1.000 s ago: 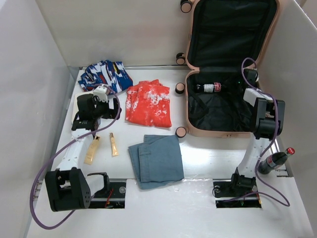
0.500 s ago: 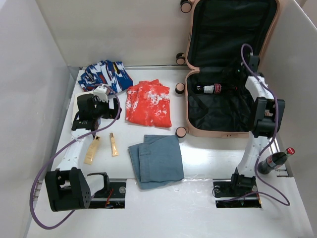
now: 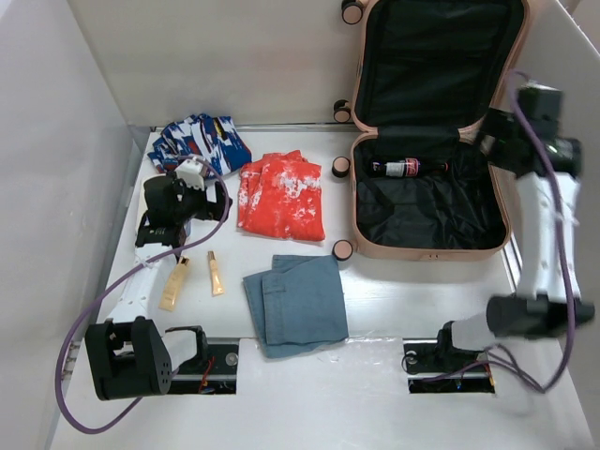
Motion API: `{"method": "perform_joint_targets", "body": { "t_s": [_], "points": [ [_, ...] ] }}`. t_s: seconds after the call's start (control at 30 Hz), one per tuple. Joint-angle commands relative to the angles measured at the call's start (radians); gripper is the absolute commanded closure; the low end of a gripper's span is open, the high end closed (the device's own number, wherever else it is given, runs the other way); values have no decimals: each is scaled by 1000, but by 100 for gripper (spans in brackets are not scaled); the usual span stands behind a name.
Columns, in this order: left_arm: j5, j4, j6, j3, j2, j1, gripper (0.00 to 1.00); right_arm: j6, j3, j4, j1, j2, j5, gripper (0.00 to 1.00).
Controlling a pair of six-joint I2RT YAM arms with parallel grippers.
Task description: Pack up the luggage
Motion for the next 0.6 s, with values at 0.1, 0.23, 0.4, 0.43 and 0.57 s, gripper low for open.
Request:
{"method": "perform_joint_targets", "body": {
  "t_s": [0.1,0.23,0.4,0.43,0.57],
  "points": [
    [110,165,33,21,-33,-12,1,58,-138,-270,-110,-372,332,0],
    [101,174,42,11,-55,-21,1,128,-277,-296,-261,-532,342,0],
    [79,123,33,-12,-73,-21,1,245,-365,-354,-331,-630,461,0],
    [93,123,24,-22,-82,-21,1,245,-376,-354,-342,-641,472,0],
    [105,99,24,-31,-102,-30,1,260,-434,-354,-403,-672,547,0]
  ]
}}
